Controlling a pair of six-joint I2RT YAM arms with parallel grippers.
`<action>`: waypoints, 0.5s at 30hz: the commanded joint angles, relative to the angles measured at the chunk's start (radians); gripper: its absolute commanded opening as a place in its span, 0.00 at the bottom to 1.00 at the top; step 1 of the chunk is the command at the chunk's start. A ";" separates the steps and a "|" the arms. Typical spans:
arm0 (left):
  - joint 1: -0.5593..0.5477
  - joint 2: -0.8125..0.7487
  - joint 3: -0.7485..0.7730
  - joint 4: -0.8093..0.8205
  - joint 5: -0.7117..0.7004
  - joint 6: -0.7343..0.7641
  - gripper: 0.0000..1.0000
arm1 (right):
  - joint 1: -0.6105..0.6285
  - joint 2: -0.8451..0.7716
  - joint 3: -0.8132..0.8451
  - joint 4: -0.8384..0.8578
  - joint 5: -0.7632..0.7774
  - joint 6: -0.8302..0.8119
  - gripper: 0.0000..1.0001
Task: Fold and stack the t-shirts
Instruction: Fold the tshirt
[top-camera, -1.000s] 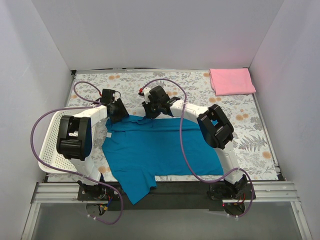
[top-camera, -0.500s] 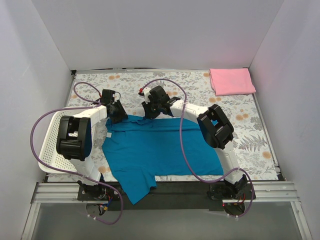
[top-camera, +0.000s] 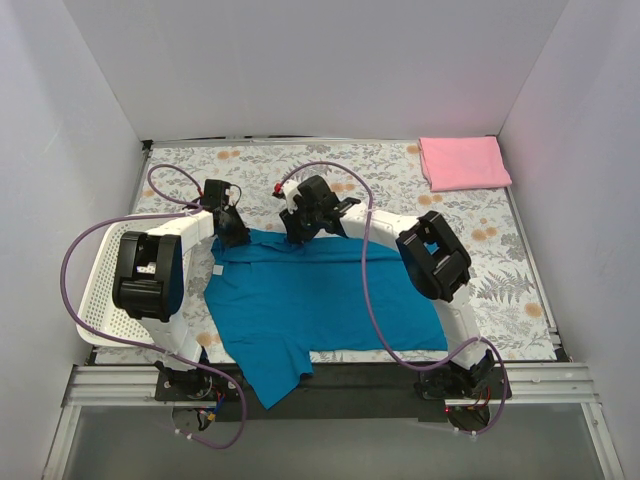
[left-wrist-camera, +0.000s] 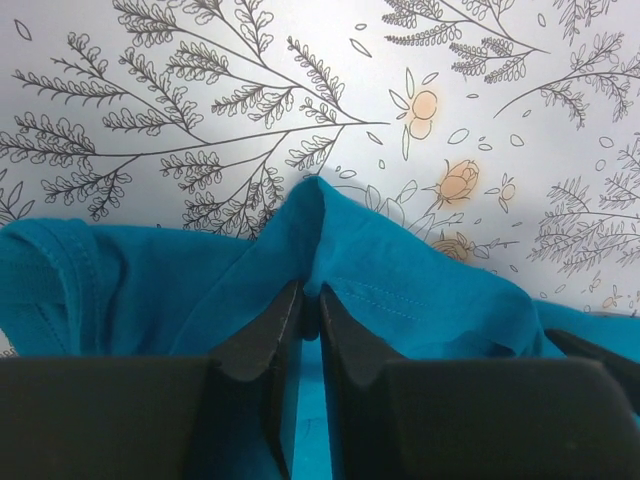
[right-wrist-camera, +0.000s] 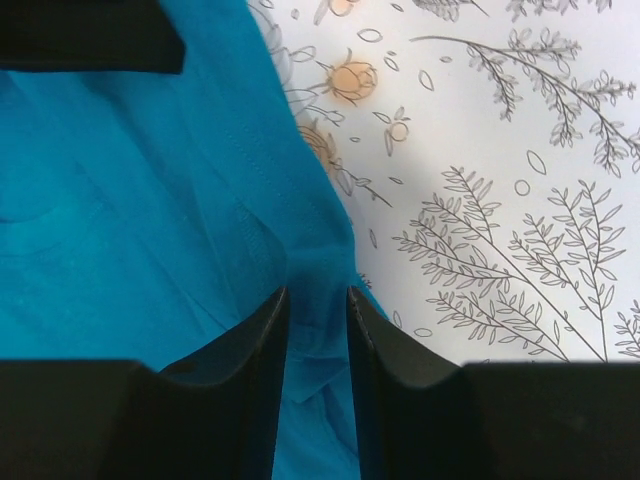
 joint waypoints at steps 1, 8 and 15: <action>-0.004 -0.063 0.023 -0.010 -0.016 0.007 0.10 | 0.030 -0.088 -0.018 0.026 0.019 -0.078 0.37; -0.004 -0.075 0.034 -0.014 -0.022 0.007 0.00 | 0.050 -0.102 -0.036 0.024 0.042 -0.135 0.39; -0.004 -0.084 0.037 -0.019 -0.036 0.009 0.00 | 0.065 -0.093 -0.056 0.009 0.096 -0.168 0.39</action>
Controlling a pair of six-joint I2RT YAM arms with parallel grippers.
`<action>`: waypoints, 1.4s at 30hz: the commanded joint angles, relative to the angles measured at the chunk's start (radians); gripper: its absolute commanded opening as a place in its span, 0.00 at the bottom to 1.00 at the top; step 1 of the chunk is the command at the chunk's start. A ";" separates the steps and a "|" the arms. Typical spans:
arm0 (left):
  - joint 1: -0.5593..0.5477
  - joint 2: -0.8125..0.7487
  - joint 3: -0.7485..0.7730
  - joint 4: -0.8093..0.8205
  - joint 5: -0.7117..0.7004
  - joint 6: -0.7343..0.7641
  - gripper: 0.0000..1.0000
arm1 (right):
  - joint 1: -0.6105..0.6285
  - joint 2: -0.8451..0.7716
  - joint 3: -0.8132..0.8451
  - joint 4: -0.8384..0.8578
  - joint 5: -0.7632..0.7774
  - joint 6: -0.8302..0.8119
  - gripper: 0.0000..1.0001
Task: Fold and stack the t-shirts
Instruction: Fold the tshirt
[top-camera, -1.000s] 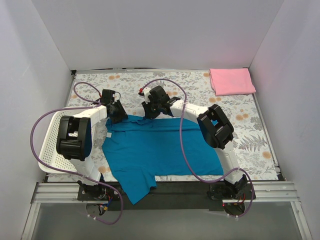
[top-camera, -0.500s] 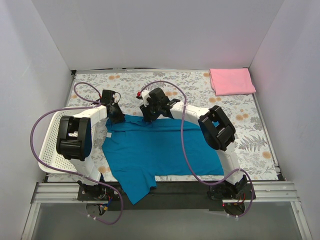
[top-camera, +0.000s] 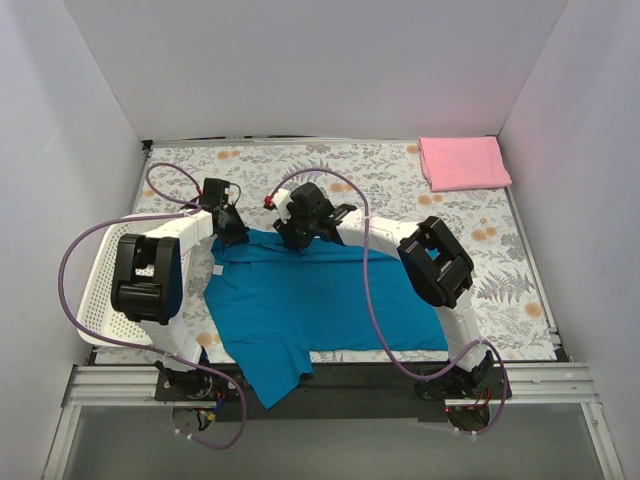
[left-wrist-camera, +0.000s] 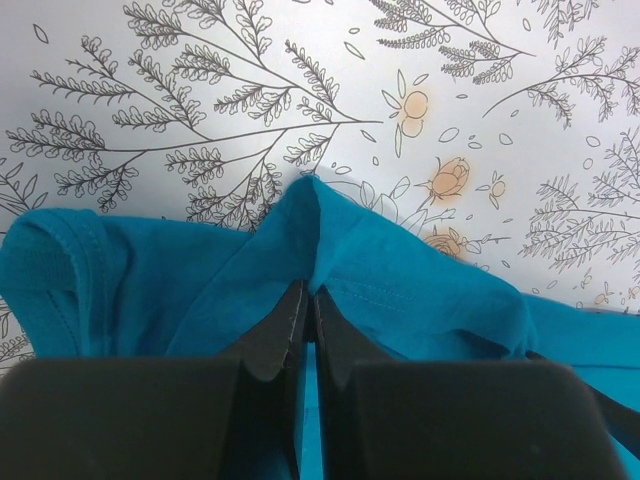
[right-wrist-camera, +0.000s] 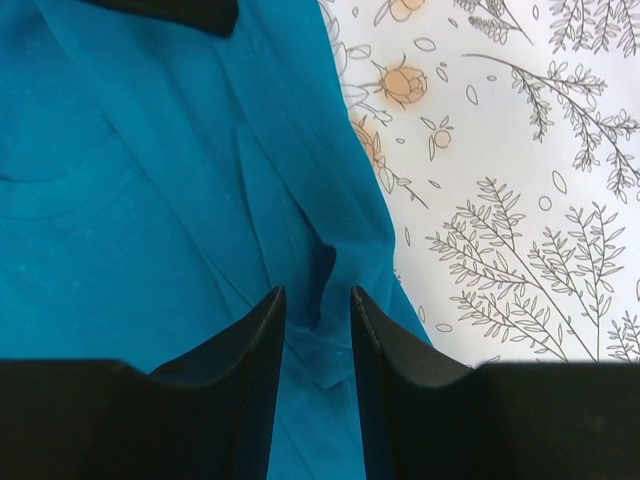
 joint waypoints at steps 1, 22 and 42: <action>-0.002 -0.062 0.036 -0.006 -0.024 0.007 0.00 | 0.007 -0.039 -0.016 0.006 0.040 -0.037 0.39; -0.002 -0.153 0.057 -0.127 -0.084 -0.038 0.00 | 0.016 -0.123 -0.056 -0.049 0.058 -0.040 0.01; -0.004 -0.671 -0.242 -0.414 0.025 -0.212 0.00 | 0.107 -0.277 -0.257 -0.118 -0.097 0.044 0.01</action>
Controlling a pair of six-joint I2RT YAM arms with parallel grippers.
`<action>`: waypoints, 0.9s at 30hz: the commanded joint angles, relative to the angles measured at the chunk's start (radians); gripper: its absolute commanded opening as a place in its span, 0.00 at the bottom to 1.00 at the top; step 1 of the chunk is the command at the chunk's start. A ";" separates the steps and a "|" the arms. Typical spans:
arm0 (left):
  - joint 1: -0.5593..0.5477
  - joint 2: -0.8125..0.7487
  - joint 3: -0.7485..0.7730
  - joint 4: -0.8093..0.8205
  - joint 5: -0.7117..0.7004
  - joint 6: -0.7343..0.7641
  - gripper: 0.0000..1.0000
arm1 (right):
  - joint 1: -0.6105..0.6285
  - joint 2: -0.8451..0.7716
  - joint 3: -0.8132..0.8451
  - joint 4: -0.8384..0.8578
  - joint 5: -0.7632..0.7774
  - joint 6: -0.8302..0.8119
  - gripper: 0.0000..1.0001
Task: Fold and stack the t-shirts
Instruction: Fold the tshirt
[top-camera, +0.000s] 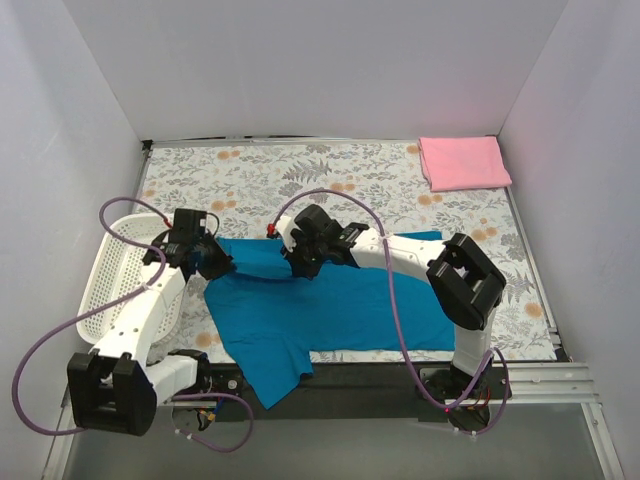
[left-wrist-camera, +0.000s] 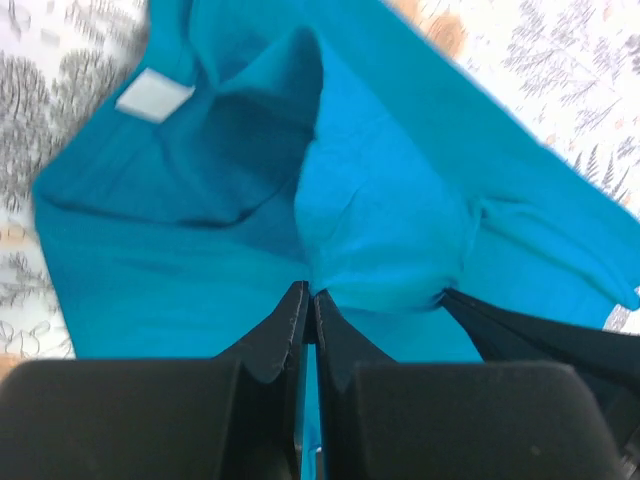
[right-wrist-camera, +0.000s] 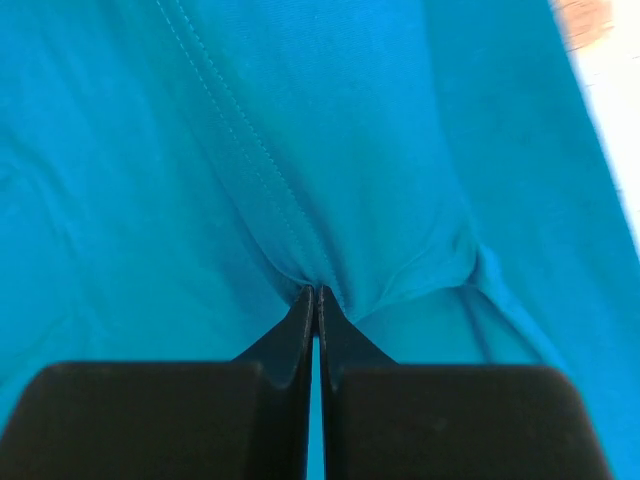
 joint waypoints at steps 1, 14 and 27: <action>-0.002 -0.102 -0.074 -0.060 0.037 -0.051 0.00 | 0.021 -0.035 -0.016 -0.040 -0.042 0.015 0.01; -0.002 -0.186 -0.236 -0.099 0.150 -0.129 0.00 | 0.041 -0.046 -0.045 -0.142 -0.034 -0.009 0.01; -0.002 -0.209 -0.283 -0.142 0.106 -0.150 0.15 | 0.047 0.009 -0.004 -0.188 -0.068 -0.025 0.22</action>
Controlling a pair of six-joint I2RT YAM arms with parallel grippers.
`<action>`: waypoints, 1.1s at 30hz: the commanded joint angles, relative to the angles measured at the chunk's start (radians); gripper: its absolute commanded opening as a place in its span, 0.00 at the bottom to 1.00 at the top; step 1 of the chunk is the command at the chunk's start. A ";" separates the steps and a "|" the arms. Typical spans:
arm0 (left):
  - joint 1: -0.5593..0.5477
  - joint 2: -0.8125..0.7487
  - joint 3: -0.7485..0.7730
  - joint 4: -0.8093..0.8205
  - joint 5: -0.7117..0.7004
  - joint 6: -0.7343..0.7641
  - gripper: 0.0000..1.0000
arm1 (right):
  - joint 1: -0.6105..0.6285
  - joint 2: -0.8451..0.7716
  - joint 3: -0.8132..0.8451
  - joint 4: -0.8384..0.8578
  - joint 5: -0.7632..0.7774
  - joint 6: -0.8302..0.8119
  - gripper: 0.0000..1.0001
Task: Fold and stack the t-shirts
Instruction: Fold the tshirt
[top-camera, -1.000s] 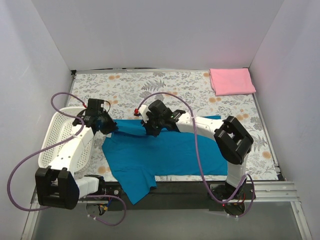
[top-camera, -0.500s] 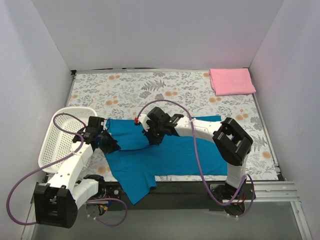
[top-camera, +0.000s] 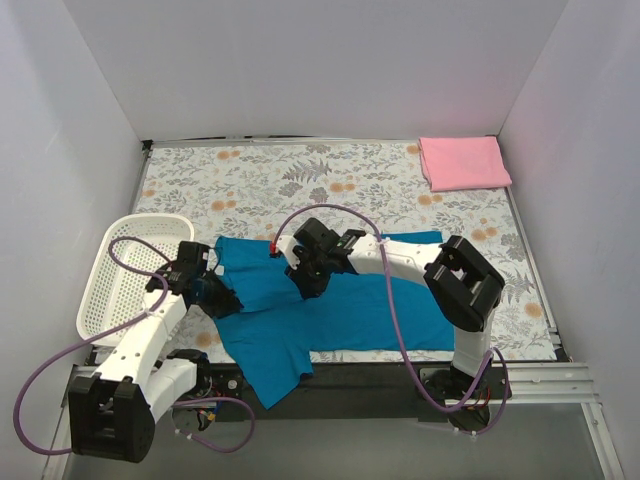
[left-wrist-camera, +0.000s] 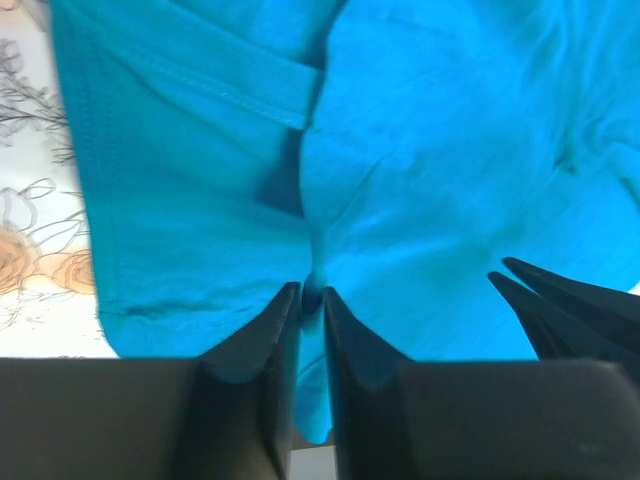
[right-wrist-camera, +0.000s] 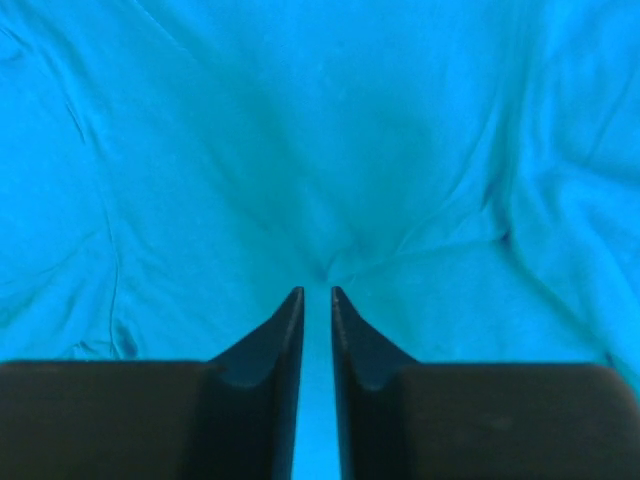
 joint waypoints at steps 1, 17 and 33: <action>0.001 -0.029 -0.001 -0.038 -0.035 -0.021 0.18 | 0.005 0.003 0.036 -0.051 0.015 -0.011 0.24; -0.001 0.184 0.278 0.147 -0.245 0.097 0.49 | -0.295 -0.283 -0.141 -0.066 0.437 0.134 0.47; 0.054 0.848 0.531 0.263 -0.424 0.099 0.24 | -0.918 -0.134 -0.299 0.308 0.177 0.407 0.43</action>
